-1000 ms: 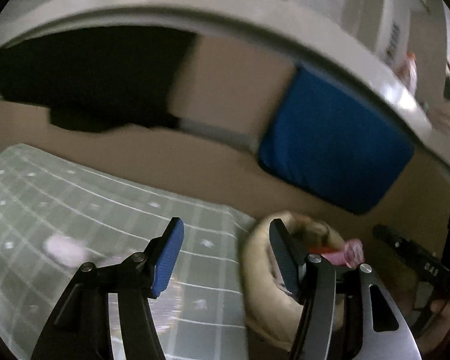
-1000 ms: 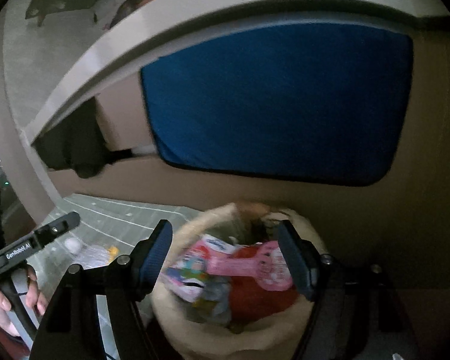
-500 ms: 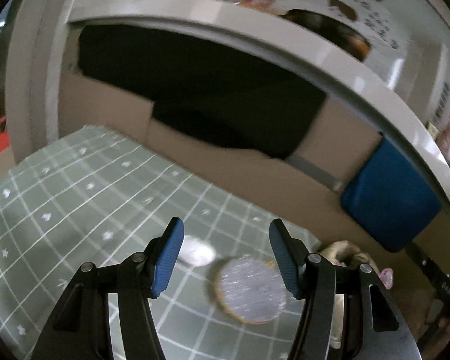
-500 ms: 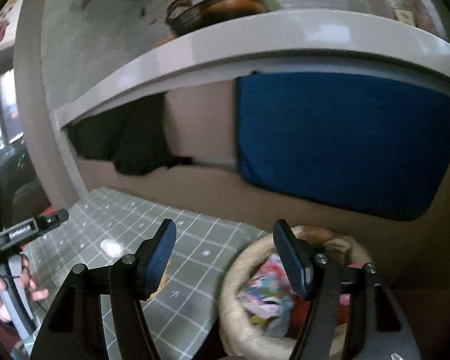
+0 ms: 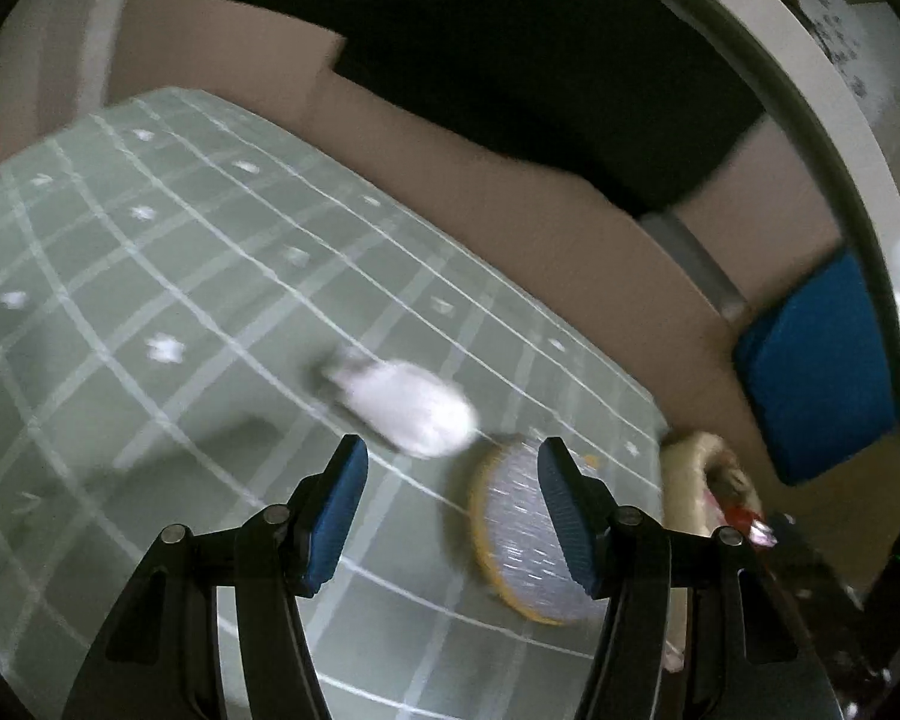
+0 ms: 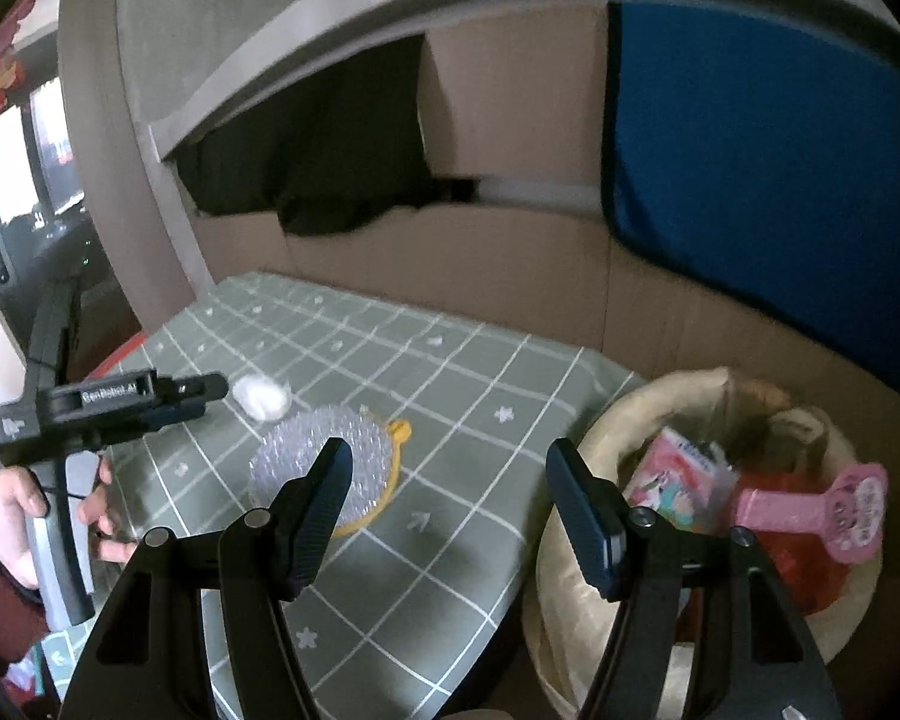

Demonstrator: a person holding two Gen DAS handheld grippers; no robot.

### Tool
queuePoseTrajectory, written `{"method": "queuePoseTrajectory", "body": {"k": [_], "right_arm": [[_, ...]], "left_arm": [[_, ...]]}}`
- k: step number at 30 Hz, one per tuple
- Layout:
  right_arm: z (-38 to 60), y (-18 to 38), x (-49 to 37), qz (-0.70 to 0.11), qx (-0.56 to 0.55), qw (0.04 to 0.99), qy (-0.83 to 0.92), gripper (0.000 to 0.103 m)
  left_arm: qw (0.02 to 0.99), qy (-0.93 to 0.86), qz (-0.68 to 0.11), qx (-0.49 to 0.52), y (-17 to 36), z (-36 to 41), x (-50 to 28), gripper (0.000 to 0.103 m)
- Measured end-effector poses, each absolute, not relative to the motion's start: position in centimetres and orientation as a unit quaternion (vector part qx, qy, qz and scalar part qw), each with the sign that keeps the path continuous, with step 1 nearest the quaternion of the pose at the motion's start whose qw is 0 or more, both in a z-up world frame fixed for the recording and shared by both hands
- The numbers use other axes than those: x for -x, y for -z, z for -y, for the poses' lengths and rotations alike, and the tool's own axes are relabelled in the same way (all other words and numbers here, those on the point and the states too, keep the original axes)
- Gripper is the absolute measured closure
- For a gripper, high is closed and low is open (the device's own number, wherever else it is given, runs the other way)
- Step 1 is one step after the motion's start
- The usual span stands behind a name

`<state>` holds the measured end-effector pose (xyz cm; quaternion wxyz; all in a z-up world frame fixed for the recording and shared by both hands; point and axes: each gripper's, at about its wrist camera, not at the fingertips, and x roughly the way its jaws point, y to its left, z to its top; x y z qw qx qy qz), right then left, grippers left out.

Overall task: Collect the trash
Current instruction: 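Grasp the silver glitter pad edge with the left tool, then lift the glitter pad with the left tool while the right tool grasps the white tissue ball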

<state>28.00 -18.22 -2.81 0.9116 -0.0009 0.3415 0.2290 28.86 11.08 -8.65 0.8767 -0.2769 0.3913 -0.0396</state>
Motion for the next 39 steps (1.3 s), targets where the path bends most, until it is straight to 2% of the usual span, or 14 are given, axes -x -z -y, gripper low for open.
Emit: {"method": "queuePoseTrajectory", "body": {"k": [7, 12, 15, 16, 20, 27, 31, 36, 37, 39], "right_arm": [[19.6, 4.6, -28.2, -0.359, -0.019, 0.905, -0.227, 0.038], [21.2, 4.2, -27.9, -0.349, -0.029, 0.912, -0.212, 0.038], [22.0, 4.0, -27.9, -0.347, -0.043, 0.914, -0.207, 0.038], [22.1, 4.0, -27.9, -0.347, -0.047, 0.914, -0.204, 0.038], [22.0, 3.8, -27.7, -0.351, -0.055, 0.911, -0.208, 0.038], [19.0, 3.0, -27.0, -0.348, -0.027, 0.905, -0.243, 0.038], [15.5, 2.3, -27.1, -0.343, 0.014, 0.899, -0.273, 0.038], [9.8, 2.5, -28.8, -0.350, 0.053, 0.872, -0.338, 0.038], [8.3, 2.6, -29.4, -0.351, 0.065, 0.864, -0.354, 0.039], [5.6, 3.1, -30.8, -0.363, 0.080, 0.848, -0.378, 0.048]], "left_arm": [[0.842, 0.085, -0.455, 0.276, 11.0, -8.0, -30.7, 0.044], [0.833, 0.088, -0.468, 0.283, 11.3, -6.9, -31.3, 0.051], [0.823, 0.095, -0.485, 0.279, 11.4, -5.7, -31.7, 0.064], [0.820, 0.098, -0.492, 0.277, 11.5, -5.2, -31.7, 0.077], [0.830, 0.097, -0.481, 0.265, 11.0, -4.4, -31.1, 0.087], [0.884, 0.072, -0.396, 0.236, 6.2, -7.1, -26.8, 0.091], [0.916, 0.012, -0.339, 0.216, 3.0, -11.3, -22.9, 0.091], [0.922, -0.046, -0.320, 0.212, 1.9, -15.8, -20.0, 0.091], [0.923, -0.056, -0.317, 0.210, 2.0, -16.6, -19.5, 0.091], [0.924, -0.068, -0.315, 0.208, 2.3, -17.8, -18.8, 0.091]]}}
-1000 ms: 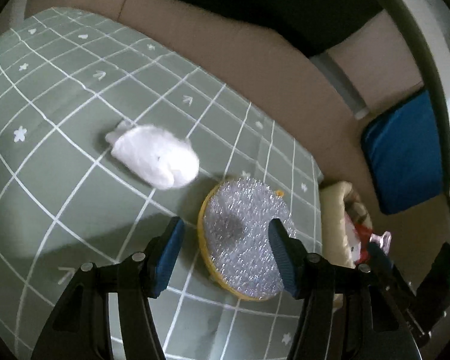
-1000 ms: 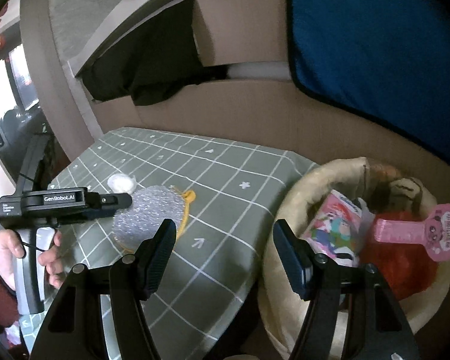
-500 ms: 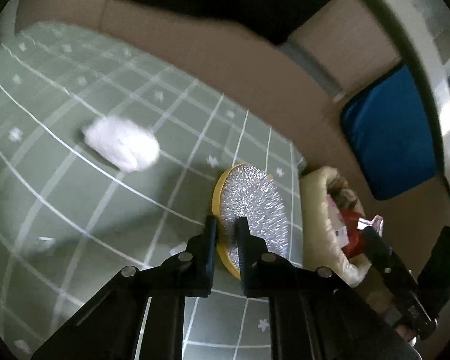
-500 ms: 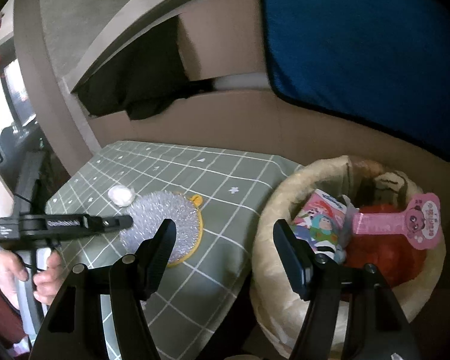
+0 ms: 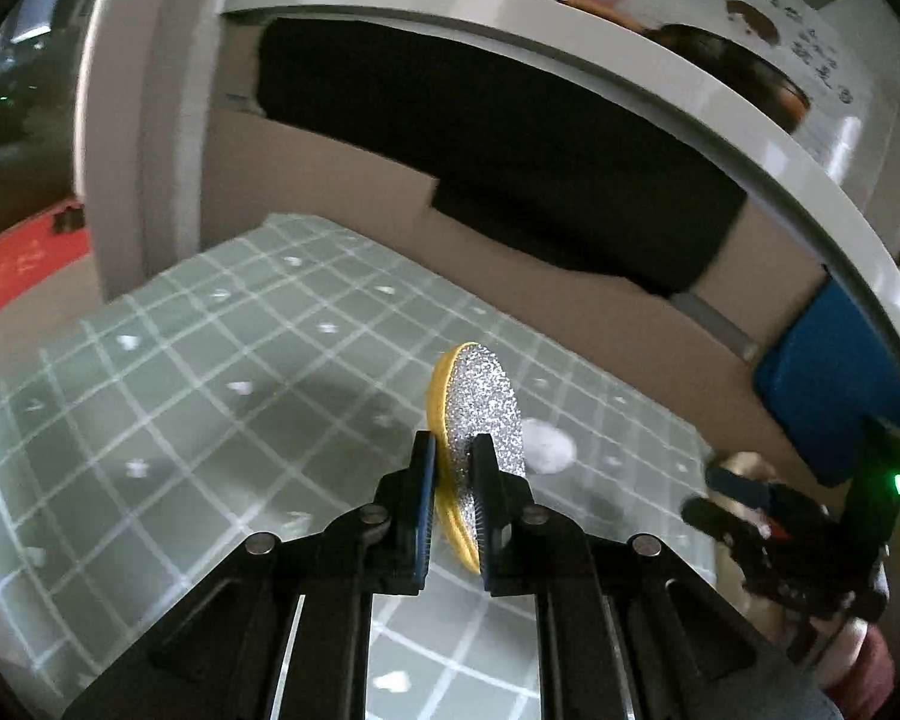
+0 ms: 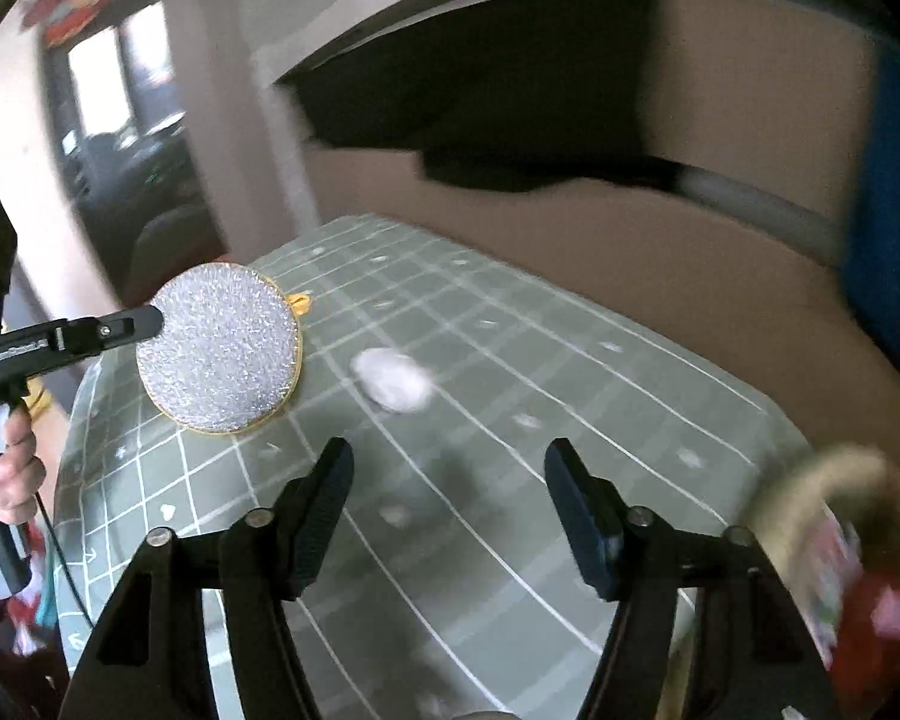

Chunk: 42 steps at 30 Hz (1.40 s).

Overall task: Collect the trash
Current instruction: 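Lift the glitter pad with the left tool while the right tool grasps the white tissue ball, then carry the glitter pad and tissue ball over the bin and open both tools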

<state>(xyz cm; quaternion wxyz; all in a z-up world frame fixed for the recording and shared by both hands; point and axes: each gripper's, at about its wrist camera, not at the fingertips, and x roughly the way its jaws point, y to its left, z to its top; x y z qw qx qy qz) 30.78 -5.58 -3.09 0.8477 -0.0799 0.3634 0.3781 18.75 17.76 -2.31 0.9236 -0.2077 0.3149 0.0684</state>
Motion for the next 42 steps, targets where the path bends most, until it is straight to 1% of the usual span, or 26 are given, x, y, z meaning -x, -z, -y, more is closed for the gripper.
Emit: {"method": "queuePoseTrajectory", "body": {"k": [1, 7, 10, 11, 12, 13, 14, 22, 28, 34, 37, 39, 40, 42], "right_arm": [[4.6, 3.4, -31.2, -0.369, 0.085, 0.843, -0.382, 0.050], [-1.9, 6.2, -34.7, -0.392, 0.154, 0.821, -0.385, 0.051], [-3.3, 7.9, -36.1, -0.412, 0.161, 0.810, -0.386, 0.052], [-3.4, 8.2, -36.4, -0.418, 0.159, 0.807, -0.386, 0.057], [-3.5, 8.5, -36.6, -0.425, 0.153, 0.802, -0.391, 0.069], [-3.2, 8.7, -36.7, -0.430, 0.138, 0.798, -0.398, 0.075], [-2.8, 8.6, -36.7, -0.432, 0.126, 0.798, -0.401, 0.077], [1.3, 7.2, -32.7, -0.430, 0.060, 0.792, -0.430, 0.077], [3.9, 7.6, -30.8, -0.438, 0.035, 0.792, -0.424, 0.077], [6.0, 8.4, -30.3, -0.444, 0.017, 0.794, -0.415, 0.077], [6.7, 8.3, -30.1, -0.441, 0.009, 0.798, -0.410, 0.077], [7.3, 8.1, -30.1, -0.438, 0.004, 0.801, -0.409, 0.077], [7.8, 7.9, -30.0, -0.434, 0.000, 0.804, -0.407, 0.077], [8.7, 7.2, -29.8, -0.424, -0.006, 0.812, -0.401, 0.077]], "left_arm": [[0.923, -0.070, -0.315, 0.210, 2.6, -18.6, -18.4, 0.091], [0.915, -0.067, -0.330, 0.222, 4.2, -19.8, -18.6, 0.091], [0.912, -0.058, -0.337, 0.228, 4.9, -20.0, -18.8, 0.091], [0.911, -0.055, -0.340, 0.229, 5.1, -20.0, -18.8, 0.091], [0.910, -0.052, -0.342, 0.230, 5.3, -20.0, -18.9, 0.091], [0.908, -0.050, -0.345, 0.232, 5.5, -19.9, -19.0, 0.091], [0.906, -0.046, -0.347, 0.236, 5.8, -19.9, -19.1, 0.091], [0.898, 0.001, -0.351, 0.265, 6.1, -17.9, -20.3, 0.090], [0.890, 0.039, -0.361, 0.276, 6.1, -15.3, -22.0, 0.082], [0.875, 0.054, -0.395, 0.276, 7.2, -12.7, -23.8, 0.079], [0.867, 0.057, -0.402, 0.289, 7.4, -12.0, -24.3, 0.080], [0.869, 0.053, -0.400, 0.287, 7.3, -11.7, -24.4, 0.084], [0.872, 0.051, -0.397, 0.282, 7.0, -11.5, -24.5, 0.088], [0.881, 0.047, -0.389, 0.266, 6.3, -11.0, -24.4, 0.088]]}}
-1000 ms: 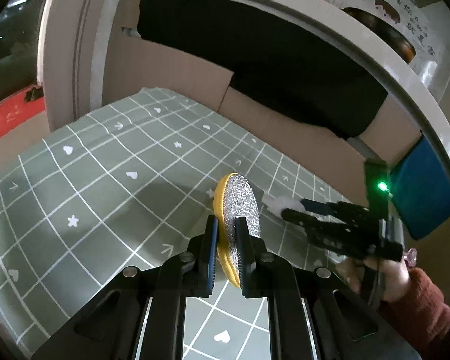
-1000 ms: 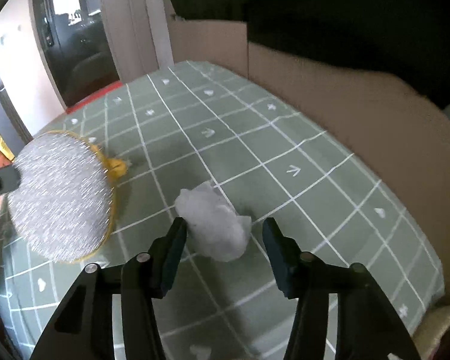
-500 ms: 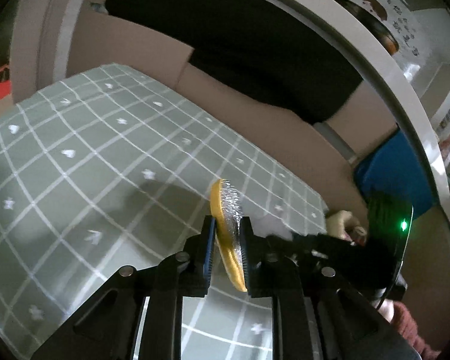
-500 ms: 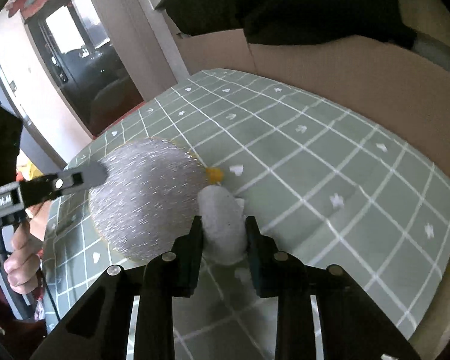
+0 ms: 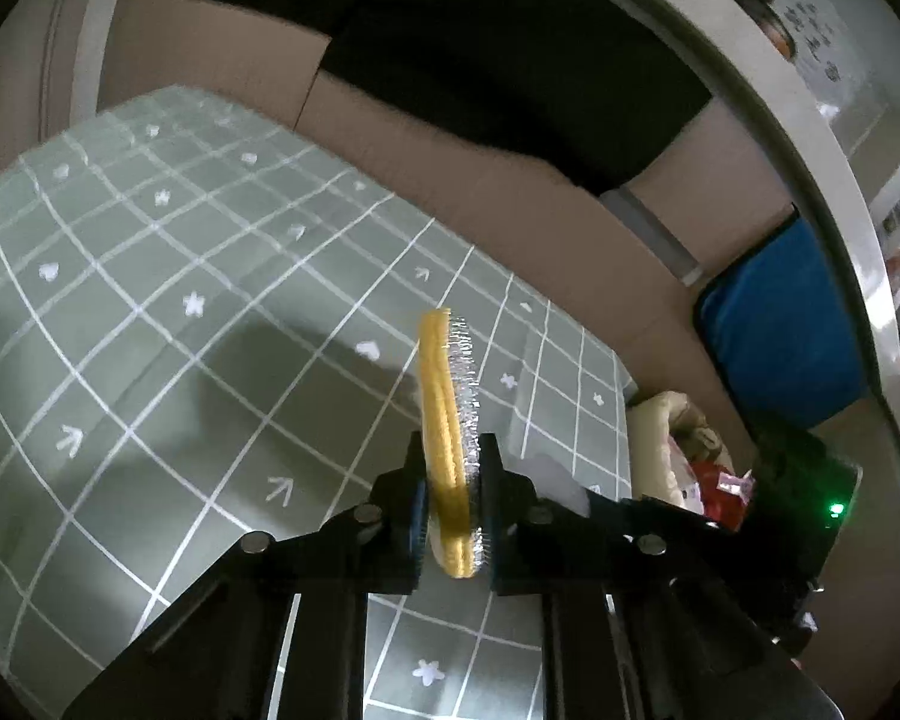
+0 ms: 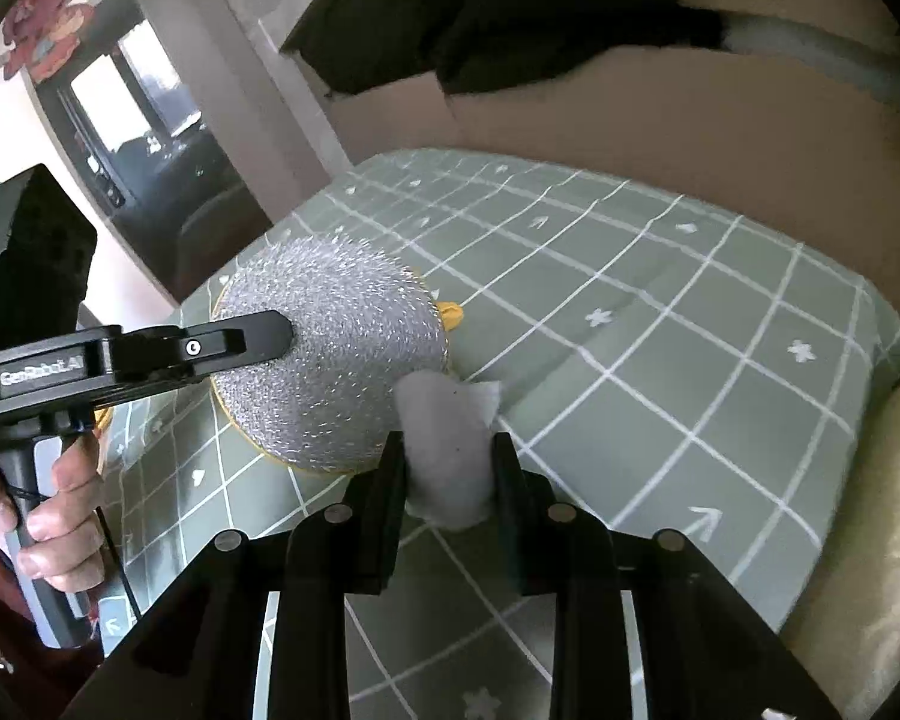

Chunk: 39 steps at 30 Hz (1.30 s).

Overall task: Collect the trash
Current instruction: 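Carry the glitter pad and tissue ball over the bin and open both tools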

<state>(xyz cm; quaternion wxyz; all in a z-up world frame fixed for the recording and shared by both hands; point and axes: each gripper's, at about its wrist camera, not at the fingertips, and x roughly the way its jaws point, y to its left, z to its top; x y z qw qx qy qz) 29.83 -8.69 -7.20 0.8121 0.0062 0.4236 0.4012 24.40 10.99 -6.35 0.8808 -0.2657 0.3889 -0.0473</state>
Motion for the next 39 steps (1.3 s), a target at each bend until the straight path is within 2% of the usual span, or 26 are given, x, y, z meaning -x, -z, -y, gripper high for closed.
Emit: {"method": "queuePoseTrajectory", "body": {"k": [9, 16, 25, 31, 39], "right_arm": [[13.3, 2.1, -27.2, -0.365, 0.007, 0.863, -0.349, 0.077], [18.2, -3.4, -24.6, -0.301, 0.010, 0.906, -0.296, 0.077], [25.6, -8.7, -21.7, -0.239, -0.008, 0.945, -0.221, 0.077], [29.4, -9.8, -20.6, -0.224, -0.012, 0.958, -0.176, 0.077], [32.7, -8.3, -21.2, -0.238, -0.030, 0.960, -0.143, 0.077]], "left_arm": [[0.924, 0.045, -0.331, 0.186, 1.7, -6.6, -23.0, 0.089], [0.956, 0.068, -0.262, 0.113, -3.8, -0.9, -21.6, 0.089], [0.967, 0.131, -0.209, 0.060, -7.9, 6.9, -20.6, 0.089], [0.962, 0.168, -0.211, 0.048, -8.2, 10.5, -20.9, 0.089], [0.946, 0.215, -0.237, 0.048, -6.1, 14.1, -22.6, 0.089]]}}
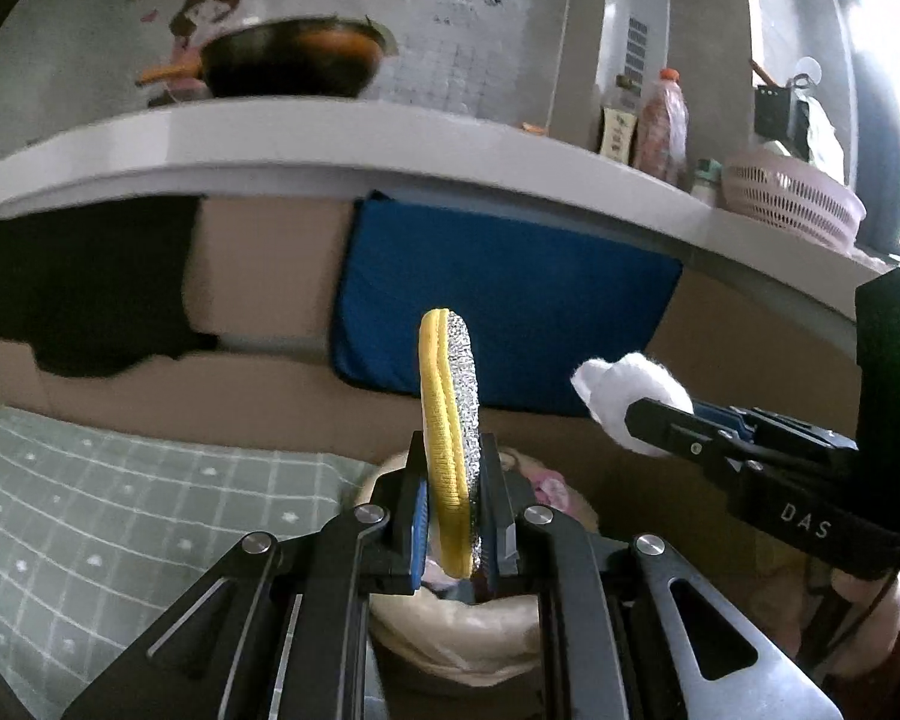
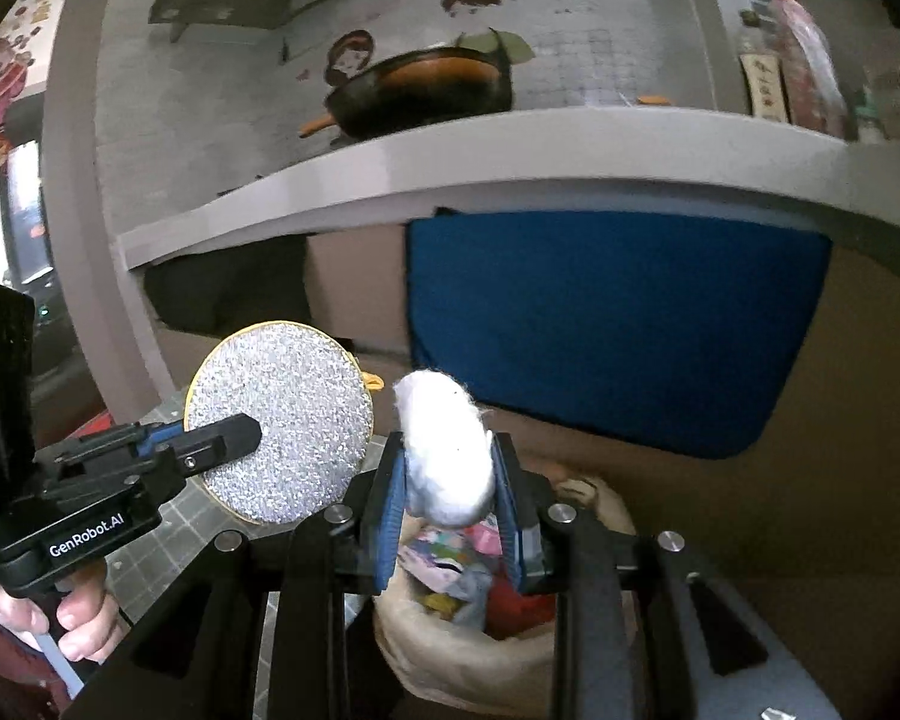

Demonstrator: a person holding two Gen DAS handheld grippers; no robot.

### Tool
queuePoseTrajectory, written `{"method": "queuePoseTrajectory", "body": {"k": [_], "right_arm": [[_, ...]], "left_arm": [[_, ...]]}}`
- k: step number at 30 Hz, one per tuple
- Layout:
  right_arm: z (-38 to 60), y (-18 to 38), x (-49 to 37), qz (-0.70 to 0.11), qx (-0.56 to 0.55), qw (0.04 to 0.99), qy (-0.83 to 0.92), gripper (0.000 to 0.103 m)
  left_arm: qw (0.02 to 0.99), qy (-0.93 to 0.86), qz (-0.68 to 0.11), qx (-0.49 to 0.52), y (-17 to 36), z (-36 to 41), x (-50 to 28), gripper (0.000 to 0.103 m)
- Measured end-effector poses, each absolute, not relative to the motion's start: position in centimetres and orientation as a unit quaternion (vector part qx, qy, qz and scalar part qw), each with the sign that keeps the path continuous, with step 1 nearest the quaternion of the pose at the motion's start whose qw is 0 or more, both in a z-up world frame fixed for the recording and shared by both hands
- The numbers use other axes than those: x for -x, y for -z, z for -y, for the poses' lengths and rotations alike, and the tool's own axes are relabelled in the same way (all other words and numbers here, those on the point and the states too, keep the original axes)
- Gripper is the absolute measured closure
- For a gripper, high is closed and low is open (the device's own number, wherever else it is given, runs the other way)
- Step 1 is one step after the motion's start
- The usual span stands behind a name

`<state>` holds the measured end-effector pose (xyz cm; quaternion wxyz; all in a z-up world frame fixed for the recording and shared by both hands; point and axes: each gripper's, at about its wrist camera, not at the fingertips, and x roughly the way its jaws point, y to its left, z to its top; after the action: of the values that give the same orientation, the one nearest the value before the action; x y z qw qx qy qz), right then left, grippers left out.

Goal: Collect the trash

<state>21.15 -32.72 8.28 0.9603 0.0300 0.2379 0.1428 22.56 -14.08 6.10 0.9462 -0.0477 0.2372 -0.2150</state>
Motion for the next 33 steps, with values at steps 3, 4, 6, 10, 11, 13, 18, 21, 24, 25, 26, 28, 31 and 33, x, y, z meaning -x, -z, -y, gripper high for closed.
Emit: {"method": "queuePoseTrajectory", "body": {"k": [3, 4, 6, 10, 11, 13, 18, 21, 24, 25, 26, 28, 31, 33], "right_arm": [[33.8, -7.0, -22.1, -0.250, -0.040, 0.958, -0.136, 0.077], [34.2, -6.4, -22.5, -0.256, -0.045, 0.956, -0.134, 0.077], [34.9, -5.2, -23.2, -0.268, -0.054, 0.953, -0.131, 0.077], [35.8, -2.7, -25.3, -0.298, -0.074, 0.943, -0.128, 0.077], [36.0, -2.2, -25.8, -0.304, -0.075, 0.941, -0.127, 0.077], [36.3, -1.0, -26.9, -0.318, -0.080, 0.936, -0.127, 0.077], [36.8, 2.4, -30.4, -0.362, -0.091, 0.919, -0.125, 0.077], [37.0, 4.6, -32.6, -0.388, -0.091, 0.910, -0.111, 0.077], [37.3, 6.2, -33.9, -0.404, -0.098, 0.903, -0.107, 0.077], [37.3, 6.7, -34.4, -0.410, -0.098, 0.901, -0.105, 0.077], [37.3, 7.1, -34.6, -0.415, -0.097, 0.899, -0.104, 0.077], [37.3, 7.9, -35.1, -0.425, -0.094, 0.895, -0.101, 0.077], [37.1, 8.4, -35.2, -0.430, -0.087, 0.894, -0.093, 0.076], [37.0, 8.1, -34.8, -0.425, -0.084, 0.896, -0.092, 0.073]], "left_arm": [[0.937, 0.230, -0.258, 0.054, -4.6, 15.0, -23.8, 0.089], [0.933, 0.234, -0.267, 0.055, -4.0, 15.4, -24.4, 0.089], [0.927, 0.238, -0.285, 0.058, -2.7, 15.9, -25.4, 0.089], [0.909, 0.242, -0.333, 0.071, 0.4, 17.0, -28.4, 0.089], [0.905, 0.240, -0.343, 0.073, 1.1, 17.2, -29.1, 0.089], [0.896, 0.237, -0.368, 0.076, 2.6, 17.8, -30.9, 0.089], [0.877, 0.225, -0.420, 0.061, 6.1, 19.4, -34.4, 0.089], [0.861, 0.218, -0.457, 0.050, 8.3, 20.1, -36.0, 0.089], [0.851, 0.222, -0.473, 0.053, 9.6, 20.4, -36.8, 0.089], [0.850, 0.223, -0.475, 0.054, 9.8, 20.4, -37.0, 0.089], [0.849, 0.223, -0.477, 0.055, 10.0, 20.4, -37.2, 0.089], [0.851, 0.222, -0.473, 0.054, 10.2, 20.3, -37.3, 0.089], [0.850, 0.230, -0.470, 0.060, 10.1, 20.1, -37.2, 0.088], [0.851, 0.235, -0.465, 0.070, 9.9, 19.5, -36.8, 0.084]]}}
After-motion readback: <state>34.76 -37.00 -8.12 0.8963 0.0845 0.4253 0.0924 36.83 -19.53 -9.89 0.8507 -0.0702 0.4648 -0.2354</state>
